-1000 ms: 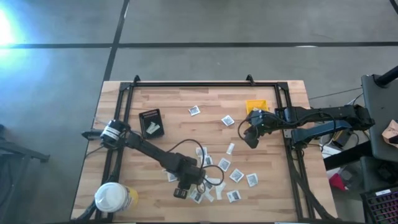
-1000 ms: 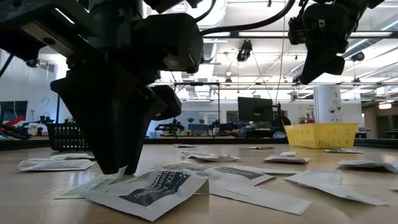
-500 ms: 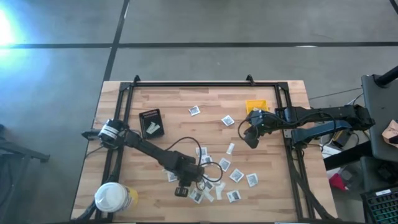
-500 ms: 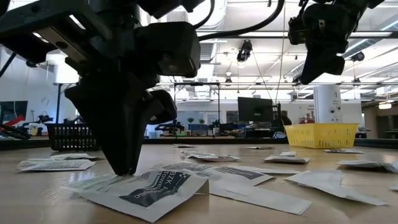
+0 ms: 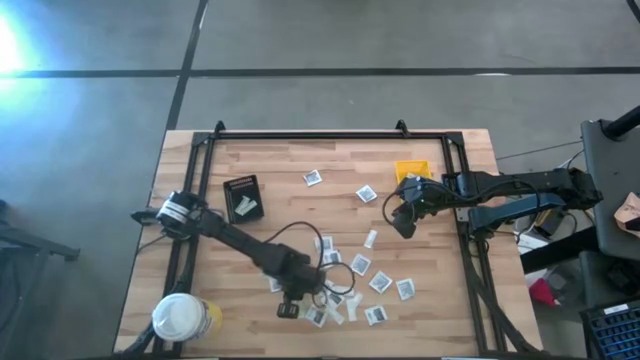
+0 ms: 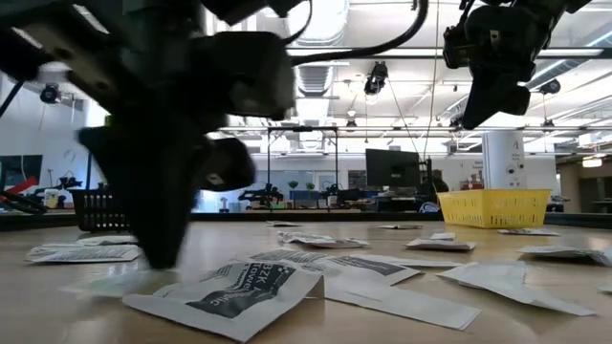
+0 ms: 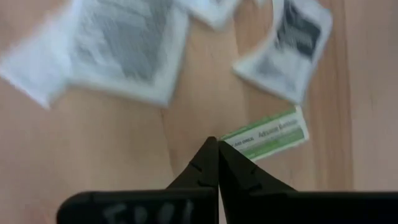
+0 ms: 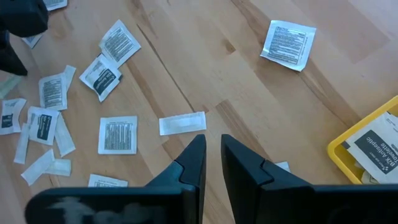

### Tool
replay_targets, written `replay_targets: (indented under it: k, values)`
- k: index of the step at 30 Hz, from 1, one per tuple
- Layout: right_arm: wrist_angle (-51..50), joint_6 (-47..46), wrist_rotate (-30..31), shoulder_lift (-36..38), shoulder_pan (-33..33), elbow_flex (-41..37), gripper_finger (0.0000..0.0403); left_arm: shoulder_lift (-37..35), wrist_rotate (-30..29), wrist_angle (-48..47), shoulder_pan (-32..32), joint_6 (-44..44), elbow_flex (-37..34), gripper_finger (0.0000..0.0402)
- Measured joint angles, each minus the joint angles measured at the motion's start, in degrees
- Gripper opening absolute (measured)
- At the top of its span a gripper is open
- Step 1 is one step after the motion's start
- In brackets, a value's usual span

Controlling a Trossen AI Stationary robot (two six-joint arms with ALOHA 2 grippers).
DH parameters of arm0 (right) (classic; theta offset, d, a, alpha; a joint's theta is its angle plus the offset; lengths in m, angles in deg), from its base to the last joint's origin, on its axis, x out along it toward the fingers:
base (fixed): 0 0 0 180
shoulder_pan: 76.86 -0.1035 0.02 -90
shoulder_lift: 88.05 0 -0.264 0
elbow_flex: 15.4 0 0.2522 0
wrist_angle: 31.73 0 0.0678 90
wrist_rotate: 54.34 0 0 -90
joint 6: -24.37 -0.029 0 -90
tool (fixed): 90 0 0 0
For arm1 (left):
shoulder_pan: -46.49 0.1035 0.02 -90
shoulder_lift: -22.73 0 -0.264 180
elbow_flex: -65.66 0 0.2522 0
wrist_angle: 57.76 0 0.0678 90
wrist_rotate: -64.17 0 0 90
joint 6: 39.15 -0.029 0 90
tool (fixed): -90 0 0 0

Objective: Pick & Place First Aid Supplies
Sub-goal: Put the green bandage into the black bin

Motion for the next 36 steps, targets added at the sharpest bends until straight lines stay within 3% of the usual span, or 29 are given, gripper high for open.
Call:
replay_targets:
  k: [19, 25, 29, 36]
  values:
    - [-0.1, 0.2, 0.0, 0.0, -0.1, 0.0, 0.0048, -11.2, 0.4, -4.0, 0.1, -0.2, -2.7, 0.0000]
    - [0.0, 0.2, 0.0, 0.0, -0.3, 0.0, 0.0048, -9.6, 0.3, -1.4, 0.1, 1.4, -3.1, 0.0005]
    - [0.0, 0.2, 0.0, 0.0, -0.3, 0.0, 0.0048, -8.2, 0.5, 1.4, 0.1, -1.3, -3.1, 0.0035]
    - [0.0, 0.2, 0.0, 0.0, -0.3, 0.0, 0.0047, -7.8, 0.7, -0.4, 0.1, -0.1, -2.1, 0.0125]
